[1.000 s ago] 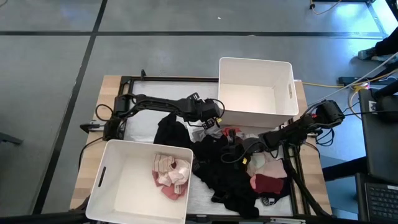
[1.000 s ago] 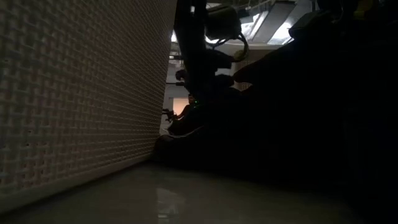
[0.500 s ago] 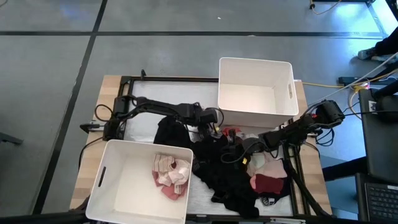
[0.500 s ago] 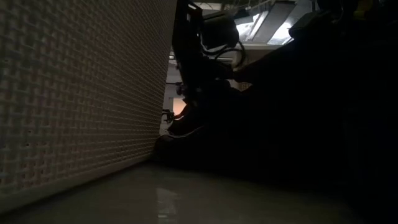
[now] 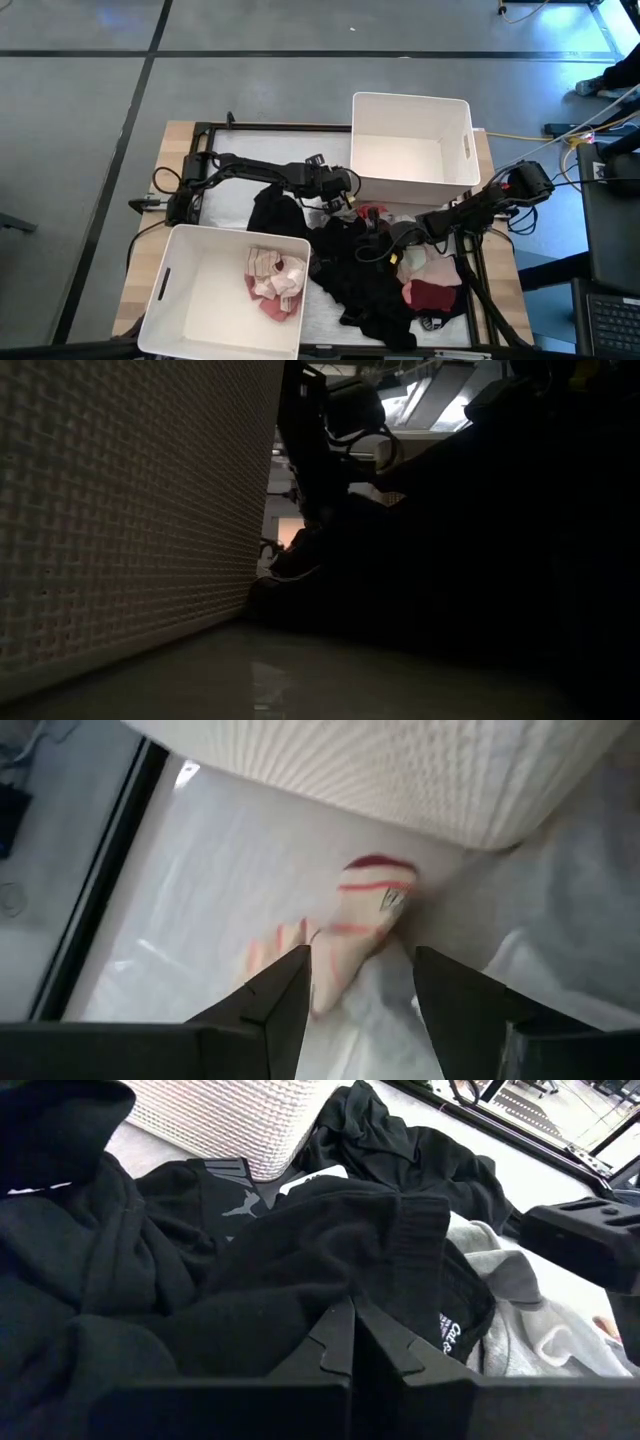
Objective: Sort clothes
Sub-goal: Put the stripe sock into the bottom white bin
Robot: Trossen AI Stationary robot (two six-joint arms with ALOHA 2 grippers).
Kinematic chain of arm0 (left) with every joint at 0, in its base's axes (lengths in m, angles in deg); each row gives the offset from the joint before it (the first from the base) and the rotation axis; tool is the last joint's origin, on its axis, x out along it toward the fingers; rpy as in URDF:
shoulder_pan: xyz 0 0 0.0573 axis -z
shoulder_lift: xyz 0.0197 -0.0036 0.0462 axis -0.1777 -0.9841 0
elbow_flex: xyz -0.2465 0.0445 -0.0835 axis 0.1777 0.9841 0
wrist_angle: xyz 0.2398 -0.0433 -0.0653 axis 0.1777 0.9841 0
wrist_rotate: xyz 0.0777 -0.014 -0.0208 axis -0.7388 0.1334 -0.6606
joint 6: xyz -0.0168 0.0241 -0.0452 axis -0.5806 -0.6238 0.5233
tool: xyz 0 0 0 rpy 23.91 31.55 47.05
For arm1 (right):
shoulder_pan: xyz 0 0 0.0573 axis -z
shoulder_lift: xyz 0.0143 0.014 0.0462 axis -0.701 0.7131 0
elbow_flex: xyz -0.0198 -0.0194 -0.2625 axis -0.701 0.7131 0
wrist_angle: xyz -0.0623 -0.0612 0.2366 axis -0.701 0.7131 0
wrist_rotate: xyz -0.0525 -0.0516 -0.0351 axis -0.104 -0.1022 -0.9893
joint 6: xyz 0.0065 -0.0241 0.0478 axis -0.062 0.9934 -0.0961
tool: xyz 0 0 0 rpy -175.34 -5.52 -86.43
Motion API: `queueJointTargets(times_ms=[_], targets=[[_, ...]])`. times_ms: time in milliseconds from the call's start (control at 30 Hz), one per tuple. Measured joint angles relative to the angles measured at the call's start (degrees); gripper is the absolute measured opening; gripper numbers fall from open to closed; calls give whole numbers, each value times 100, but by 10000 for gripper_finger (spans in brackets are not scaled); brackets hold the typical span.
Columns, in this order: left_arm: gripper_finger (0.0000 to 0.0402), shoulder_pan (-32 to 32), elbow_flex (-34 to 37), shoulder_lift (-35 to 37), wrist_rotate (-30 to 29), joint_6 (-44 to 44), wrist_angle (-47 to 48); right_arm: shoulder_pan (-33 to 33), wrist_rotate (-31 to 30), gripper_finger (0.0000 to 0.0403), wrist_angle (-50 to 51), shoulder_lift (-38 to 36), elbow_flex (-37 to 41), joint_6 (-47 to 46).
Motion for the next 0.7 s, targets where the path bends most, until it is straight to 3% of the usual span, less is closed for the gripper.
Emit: queueJointTargets(times_ms=[233, 467, 700], targets=[[169, -180, 0, -2, 379, -315, -249, 0, 0, 5, 2, 0, 0, 0], [169, -374, 0, -2, 1240, -382, -247, 0, 0, 5, 1, 0, 1, 1], [169, -479, 56, -11, 1270, -440, -306, 0, 0, 5, 2, 0, 0, 0]])
